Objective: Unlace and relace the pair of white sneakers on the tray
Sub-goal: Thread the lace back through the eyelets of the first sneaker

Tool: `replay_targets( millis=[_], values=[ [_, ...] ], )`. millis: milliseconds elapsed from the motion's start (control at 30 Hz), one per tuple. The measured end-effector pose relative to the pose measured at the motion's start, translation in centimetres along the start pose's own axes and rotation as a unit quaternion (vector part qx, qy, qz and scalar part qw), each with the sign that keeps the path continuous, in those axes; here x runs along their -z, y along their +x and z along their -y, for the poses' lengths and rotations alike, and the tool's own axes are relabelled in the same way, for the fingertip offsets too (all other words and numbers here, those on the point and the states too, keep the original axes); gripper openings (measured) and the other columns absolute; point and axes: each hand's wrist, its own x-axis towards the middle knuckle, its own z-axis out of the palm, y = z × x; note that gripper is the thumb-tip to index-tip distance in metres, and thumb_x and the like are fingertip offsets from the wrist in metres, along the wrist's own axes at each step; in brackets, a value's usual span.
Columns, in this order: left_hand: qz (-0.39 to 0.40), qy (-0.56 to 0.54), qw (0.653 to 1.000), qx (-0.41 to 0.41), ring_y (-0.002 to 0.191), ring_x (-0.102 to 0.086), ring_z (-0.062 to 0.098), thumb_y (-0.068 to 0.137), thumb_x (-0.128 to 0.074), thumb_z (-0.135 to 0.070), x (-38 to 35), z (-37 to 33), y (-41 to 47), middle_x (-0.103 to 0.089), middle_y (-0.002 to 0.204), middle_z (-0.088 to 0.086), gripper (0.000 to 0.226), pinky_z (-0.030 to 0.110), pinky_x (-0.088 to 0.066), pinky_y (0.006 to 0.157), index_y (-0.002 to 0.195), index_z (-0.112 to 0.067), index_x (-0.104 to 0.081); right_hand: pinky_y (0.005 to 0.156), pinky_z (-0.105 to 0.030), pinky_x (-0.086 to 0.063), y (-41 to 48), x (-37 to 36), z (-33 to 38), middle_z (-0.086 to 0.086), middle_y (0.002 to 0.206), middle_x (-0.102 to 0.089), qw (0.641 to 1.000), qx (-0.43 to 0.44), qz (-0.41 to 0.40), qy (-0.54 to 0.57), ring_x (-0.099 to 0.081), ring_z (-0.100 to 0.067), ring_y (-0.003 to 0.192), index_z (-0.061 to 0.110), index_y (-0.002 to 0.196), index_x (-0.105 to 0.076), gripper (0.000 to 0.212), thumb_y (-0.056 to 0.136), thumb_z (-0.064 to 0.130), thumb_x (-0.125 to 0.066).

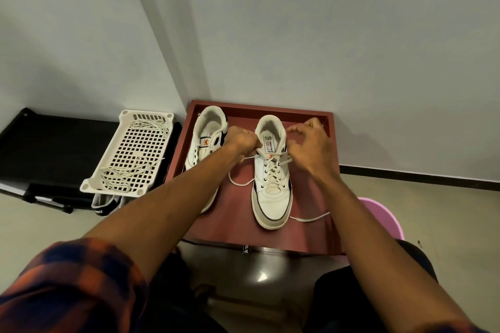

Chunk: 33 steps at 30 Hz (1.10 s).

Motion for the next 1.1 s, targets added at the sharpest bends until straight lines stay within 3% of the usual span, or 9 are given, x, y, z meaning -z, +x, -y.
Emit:
replay_targets(
  millis=[100, 233, 400, 567, 733, 867, 967, 1033, 1100],
  values=[
    [0.002, -0.006, 1.0, 0.001, 0.062, -0.064, 0.027, 0.069, -0.073, 0.017, 0.1, 0.1, 0.2, -0.061, 0.06, 0.011, 0.028, 0.04, -0.057, 0.07, 0.057, -0.006, -0.061, 0.073, -0.027, -0.043, -0.1, -0.8, 0.8, 0.006, 0.101, -0.061, 0.992, 0.089, 0.069, -0.053, -0.06, -0.017, 0.092, 0.022, 0.111, -0.078, 0.026, 0.086, 0.022, -0.07],
    [0.004, -0.003, 1.0, -0.009, 0.059, -0.062, 0.025, 0.069, -0.073, 0.016, 0.0, 0.1, 0.2, -0.06, 0.057, 0.011, 0.029, 0.037, -0.055, 0.064, 0.055, -0.007, -0.061, 0.085, -0.037, -0.053, 0.2, -1.5, 1.4, 0.001, 0.123, -0.058, 0.973, 0.123, 0.142, -0.135, -0.062, -0.022, 0.106, 0.024, 0.121, -0.074, 0.03, 0.093, 0.033, -0.069],
    [0.002, -0.003, 1.0, -0.01, 0.062, -0.063, 0.027, 0.069, -0.072, 0.015, 0.0, 0.5, 0.4, -0.063, 0.064, 0.015, 0.028, 0.038, -0.054, 0.066, 0.055, -0.007, -0.062, 0.073, -0.038, -0.054, 0.6, -1.7, 1.7, 0.002, 0.107, -0.055, 0.953, 0.17, 0.175, -0.181, -0.063, -0.023, 0.089, 0.018, 0.105, -0.075, 0.02, 0.093, 0.032, -0.066],
    [0.008, 0.001, 1.0, -0.012, 0.063, -0.066, 0.029, 0.07, -0.073, 0.014, 0.0, 0.4, 0.3, -0.066, 0.062, 0.014, 0.026, 0.042, -0.058, 0.07, 0.057, -0.006, -0.064, 0.062, -0.019, -0.039, 0.6, -1.3, -0.8, 0.012, 0.085, -0.049, 0.983, 0.07, 0.166, -0.019, -0.052, -0.007, 0.078, 0.015, 0.081, -0.077, 0.007, 0.087, 0.019, -0.076],
    [0.016, -0.002, 1.0, -0.003, 0.061, -0.063, 0.029, 0.069, -0.072, 0.019, 0.5, 0.0, 0.4, -0.064, 0.058, 0.013, 0.028, 0.032, -0.049, 0.049, 0.058, -0.005, -0.062, 0.061, -0.035, -0.048, 0.0, 0.3, -4.0, 0.004, 0.072, -0.054, 0.993, 0.003, 0.11, 0.037, -0.051, -0.011, 0.066, 0.015, 0.065, -0.073, 0.013, 0.076, 0.013, -0.08],
    [0.016, -0.005, 1.0, 0.0, 0.066, -0.065, 0.033, 0.07, -0.072, 0.019, 0.3, 0.1, 0.3, -0.063, 0.056, 0.012, 0.03, 0.034, -0.051, 0.054, 0.058, -0.005, -0.061, 0.065, -0.038, -0.053, -0.4, 1.5, -5.9, 0.003, 0.075, -0.059, 0.995, -0.028, 0.095, -0.01, -0.059, -0.015, 0.069, 0.019, 0.063, -0.071, 0.014, 0.075, 0.023, -0.079],
    [0.013, -0.005, 1.0, -0.003, 0.057, -0.064, 0.029, 0.071, -0.073, 0.018, 0.2, 0.1, 0.3, -0.063, 0.058, 0.012, 0.03, 0.031, -0.05, 0.048, 0.057, -0.006, -0.061, 0.065, -0.029, -0.045, -0.3, 1.3, -4.3, 0.01, 0.085, -0.055, 0.993, 0.023, 0.103, -0.048, -0.058, -0.016, 0.079, 0.027, 0.081, -0.075, 0.005, 0.079, 0.031, -0.077],
    [0.012, -0.002, 1.0, -0.003, 0.057, -0.064, 0.028, 0.071, -0.073, 0.018, 0.2, 0.1, 0.3, -0.064, 0.062, 0.013, 0.029, 0.034, -0.053, 0.054, 0.059, -0.006, -0.061, 0.069, -0.026, -0.039, 0.1, 0.8, -2.5, 0.012, 0.094, -0.051, 0.989, 0.08, 0.108, -0.06, -0.055, -0.013, 0.087, 0.028, 0.109, -0.077, 0.027, 0.083, 0.036, -0.078],
    [0.014, 0.0, 1.0, -0.005, 0.054, -0.062, 0.026, 0.072, -0.071, 0.017, 0.3, 0.1, 0.2, -0.066, 0.066, 0.016, 0.027, 0.033, -0.052, 0.053, 0.061, -0.006, -0.062, 0.072, -0.026, -0.037, 0.7, 0.1, -0.8, 0.01, 0.098, -0.05, 0.981, 0.132, 0.118, -0.083, -0.054, -0.012, 0.091, 0.025, 0.12, -0.075, 0.034, 0.088, 0.037, -0.075]
  ],
)
